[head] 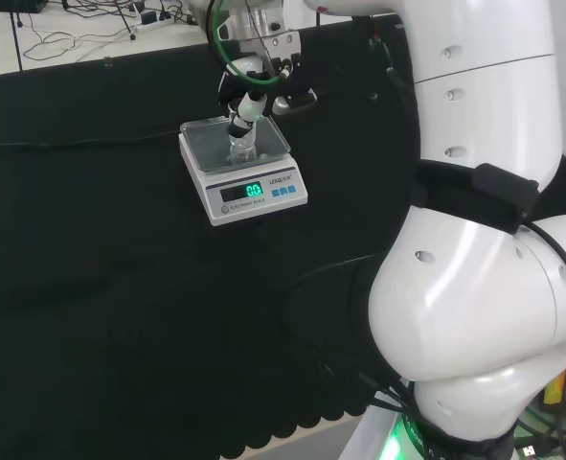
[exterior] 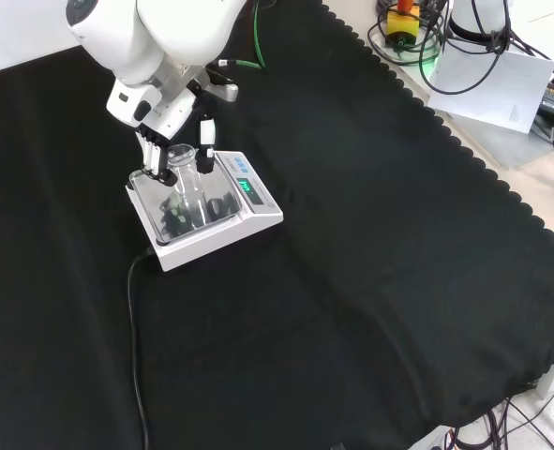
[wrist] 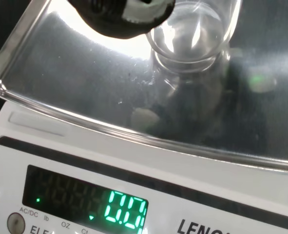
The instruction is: Put the beaker on the electronic balance.
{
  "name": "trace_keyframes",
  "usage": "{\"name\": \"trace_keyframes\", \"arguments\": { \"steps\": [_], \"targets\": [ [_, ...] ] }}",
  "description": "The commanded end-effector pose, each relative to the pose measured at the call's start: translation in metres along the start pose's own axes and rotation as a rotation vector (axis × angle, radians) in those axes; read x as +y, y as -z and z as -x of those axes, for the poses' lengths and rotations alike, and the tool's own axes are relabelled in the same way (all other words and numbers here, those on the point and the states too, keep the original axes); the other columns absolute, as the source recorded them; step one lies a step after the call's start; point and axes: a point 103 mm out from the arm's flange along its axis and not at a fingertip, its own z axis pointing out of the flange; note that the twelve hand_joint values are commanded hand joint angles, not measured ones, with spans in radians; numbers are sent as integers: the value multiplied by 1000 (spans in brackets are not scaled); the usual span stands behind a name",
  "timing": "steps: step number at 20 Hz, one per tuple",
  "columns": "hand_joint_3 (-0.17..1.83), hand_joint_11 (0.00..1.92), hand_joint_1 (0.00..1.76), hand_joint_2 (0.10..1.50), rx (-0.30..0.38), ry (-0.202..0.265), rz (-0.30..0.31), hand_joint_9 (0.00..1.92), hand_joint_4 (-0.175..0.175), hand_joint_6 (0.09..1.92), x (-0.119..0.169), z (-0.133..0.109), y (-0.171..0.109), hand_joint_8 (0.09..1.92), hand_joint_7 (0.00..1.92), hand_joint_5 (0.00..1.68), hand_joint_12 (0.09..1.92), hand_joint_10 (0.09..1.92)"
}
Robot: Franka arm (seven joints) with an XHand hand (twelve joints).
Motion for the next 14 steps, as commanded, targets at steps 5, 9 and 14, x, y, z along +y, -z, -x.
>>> {"name": "trace_keyframes", "arguments": {
  "steps": [5,9,14],
  "targets": [
    [28,1150,1127,1168,21,-2,-1,1051,-175,1197,-3,8,-4,935,891,857,892,815],
    [27,1158,1126,1168,22,-13,-20,1052,-175,1197,-4,12,-6,935,891,857,897,816],
    [7,1227,1110,1138,30,-17,-37,1116,-111,1093,-2,12,-7,875,888,926,921,717]
  ]
}}
